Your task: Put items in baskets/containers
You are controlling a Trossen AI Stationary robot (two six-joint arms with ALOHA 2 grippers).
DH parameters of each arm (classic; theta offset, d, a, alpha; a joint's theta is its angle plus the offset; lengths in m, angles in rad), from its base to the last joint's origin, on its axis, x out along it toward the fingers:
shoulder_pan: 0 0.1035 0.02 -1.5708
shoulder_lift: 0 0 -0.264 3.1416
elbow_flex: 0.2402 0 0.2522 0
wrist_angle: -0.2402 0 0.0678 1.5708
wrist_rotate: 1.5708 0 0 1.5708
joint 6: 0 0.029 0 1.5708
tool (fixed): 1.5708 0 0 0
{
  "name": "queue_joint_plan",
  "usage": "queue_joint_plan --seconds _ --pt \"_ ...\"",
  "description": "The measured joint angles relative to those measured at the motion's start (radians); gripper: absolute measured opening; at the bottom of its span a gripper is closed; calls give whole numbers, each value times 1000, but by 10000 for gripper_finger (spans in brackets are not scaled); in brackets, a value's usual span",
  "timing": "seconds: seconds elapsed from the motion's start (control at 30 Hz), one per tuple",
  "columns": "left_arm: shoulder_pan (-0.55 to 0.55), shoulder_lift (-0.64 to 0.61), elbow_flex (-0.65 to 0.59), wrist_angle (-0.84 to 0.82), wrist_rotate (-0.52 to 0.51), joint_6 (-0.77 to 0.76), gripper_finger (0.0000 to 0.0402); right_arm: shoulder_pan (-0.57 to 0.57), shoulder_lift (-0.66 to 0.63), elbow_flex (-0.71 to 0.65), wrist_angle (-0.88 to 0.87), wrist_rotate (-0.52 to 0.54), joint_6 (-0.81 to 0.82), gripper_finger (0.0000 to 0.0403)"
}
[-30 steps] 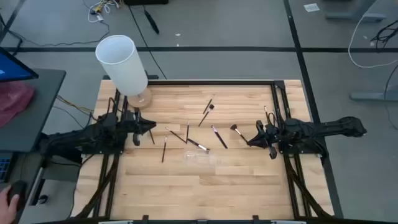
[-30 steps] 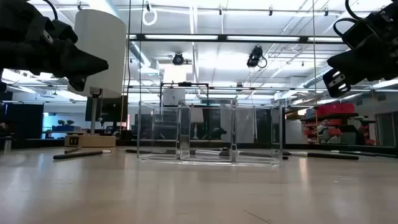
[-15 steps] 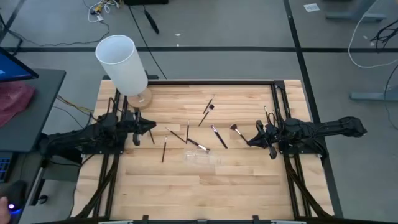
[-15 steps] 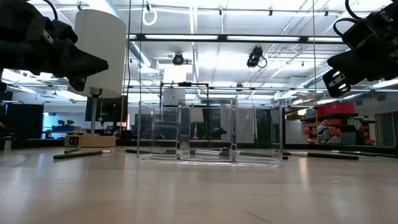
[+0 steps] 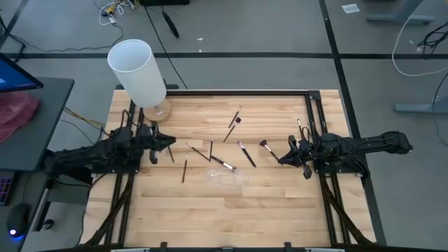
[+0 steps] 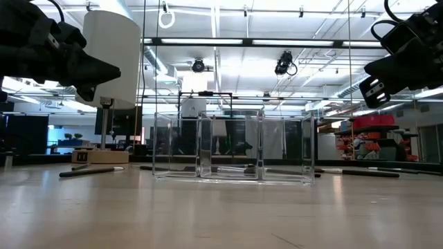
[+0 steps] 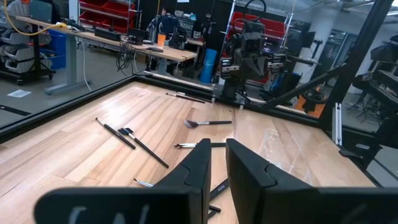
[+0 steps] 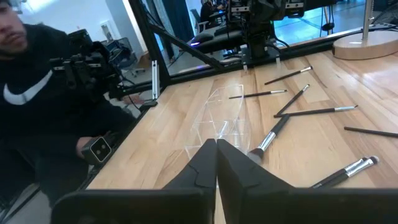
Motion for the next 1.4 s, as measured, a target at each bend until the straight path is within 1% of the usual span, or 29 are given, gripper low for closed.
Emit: queue_joint_plan --seconds 1.07,1.17,1.3,1.4 --pt "0 0 0 0 0 0 51 0 0 0 0 0 0 16" --pt "0 0 0 0 0 0 51 -1 0 0 4 9 -29 16" --pt "0 0 0 0 0 0 51 -1 0 0 53 43 -92 16" --pt "0 0 0 0 -1 0 51 -1 0 0 143 62 -67 16"
